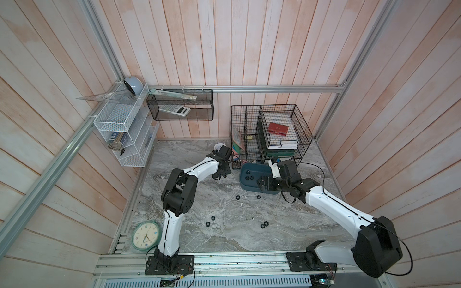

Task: Put the nuts on the desktop into the storage box
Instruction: Pick up the nut from the center of the board.

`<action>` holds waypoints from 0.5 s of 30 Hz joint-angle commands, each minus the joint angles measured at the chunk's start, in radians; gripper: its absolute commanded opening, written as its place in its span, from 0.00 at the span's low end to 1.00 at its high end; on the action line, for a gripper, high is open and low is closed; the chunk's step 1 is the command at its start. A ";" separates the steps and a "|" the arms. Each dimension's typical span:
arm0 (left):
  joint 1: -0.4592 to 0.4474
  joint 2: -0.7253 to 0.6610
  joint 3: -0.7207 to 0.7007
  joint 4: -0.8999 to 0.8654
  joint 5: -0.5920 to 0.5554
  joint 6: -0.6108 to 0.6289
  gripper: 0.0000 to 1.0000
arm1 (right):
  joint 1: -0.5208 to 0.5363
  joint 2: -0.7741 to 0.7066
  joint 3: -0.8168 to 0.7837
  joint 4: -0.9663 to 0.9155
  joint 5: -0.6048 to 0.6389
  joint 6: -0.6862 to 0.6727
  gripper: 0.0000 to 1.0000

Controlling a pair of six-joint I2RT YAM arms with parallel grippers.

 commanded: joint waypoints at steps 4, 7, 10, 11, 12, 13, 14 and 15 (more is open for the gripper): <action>-0.010 0.037 0.034 -0.023 -0.005 0.005 0.56 | 0.006 -0.011 0.011 -0.010 0.023 -0.014 0.98; -0.014 0.046 0.041 -0.027 -0.004 0.007 0.55 | 0.005 -0.013 0.008 -0.009 0.024 -0.014 0.98; -0.019 0.060 0.052 -0.038 -0.001 0.011 0.53 | 0.006 -0.013 0.008 -0.008 0.026 -0.015 0.98; -0.021 0.064 0.055 -0.042 -0.002 0.010 0.53 | 0.005 -0.013 0.008 -0.009 0.027 -0.014 0.98; -0.022 0.067 0.058 -0.047 -0.002 0.010 0.52 | 0.005 -0.013 0.008 -0.009 0.027 -0.016 0.98; -0.024 0.071 0.058 -0.046 -0.001 0.010 0.51 | 0.005 -0.014 0.008 -0.010 0.027 -0.016 0.98; -0.024 0.072 0.058 -0.048 -0.001 0.010 0.50 | 0.006 -0.013 0.008 -0.010 0.029 -0.015 0.98; -0.026 0.077 0.059 -0.048 0.000 0.010 0.50 | 0.005 -0.016 0.008 -0.011 0.029 -0.016 0.98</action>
